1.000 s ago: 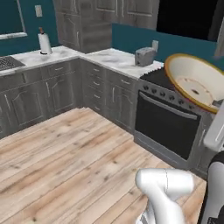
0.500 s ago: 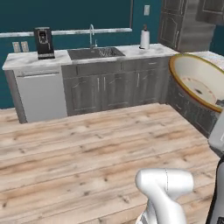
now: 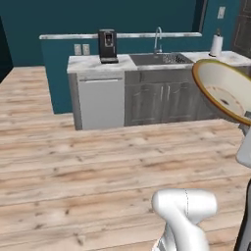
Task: Take the smaller bowl and place it next to the appetizer plate on the dining counter , and place the larger bowl next to the plate with cooked food.
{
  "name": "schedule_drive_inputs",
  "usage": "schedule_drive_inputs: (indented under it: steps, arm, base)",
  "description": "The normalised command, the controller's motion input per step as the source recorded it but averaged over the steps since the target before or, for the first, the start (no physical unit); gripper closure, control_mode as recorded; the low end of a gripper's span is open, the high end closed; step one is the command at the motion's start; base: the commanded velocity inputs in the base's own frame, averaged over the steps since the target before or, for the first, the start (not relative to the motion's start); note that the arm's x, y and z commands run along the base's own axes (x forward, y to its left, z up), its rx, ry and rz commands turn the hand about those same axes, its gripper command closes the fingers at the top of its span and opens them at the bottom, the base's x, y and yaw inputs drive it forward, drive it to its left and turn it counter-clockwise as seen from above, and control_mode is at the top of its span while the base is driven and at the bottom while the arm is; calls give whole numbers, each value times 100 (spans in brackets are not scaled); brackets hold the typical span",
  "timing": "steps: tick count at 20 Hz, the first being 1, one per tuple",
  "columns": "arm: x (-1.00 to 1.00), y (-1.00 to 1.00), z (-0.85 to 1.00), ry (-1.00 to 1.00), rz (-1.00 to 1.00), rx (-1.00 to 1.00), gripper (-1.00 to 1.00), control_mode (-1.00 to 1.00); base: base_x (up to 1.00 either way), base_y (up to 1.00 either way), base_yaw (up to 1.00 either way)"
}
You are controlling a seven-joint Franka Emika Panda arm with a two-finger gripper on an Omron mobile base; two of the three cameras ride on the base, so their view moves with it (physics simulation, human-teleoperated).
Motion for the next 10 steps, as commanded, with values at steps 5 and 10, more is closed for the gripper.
schedule_drive_inputs:
  steps: [5,10]
  arm:
    - [0,0,0,0,0,0,100,100]
    - [0,0,0,0,0,0,100,100]
  base:
    - [96,100,15]
    - [100,100,3]
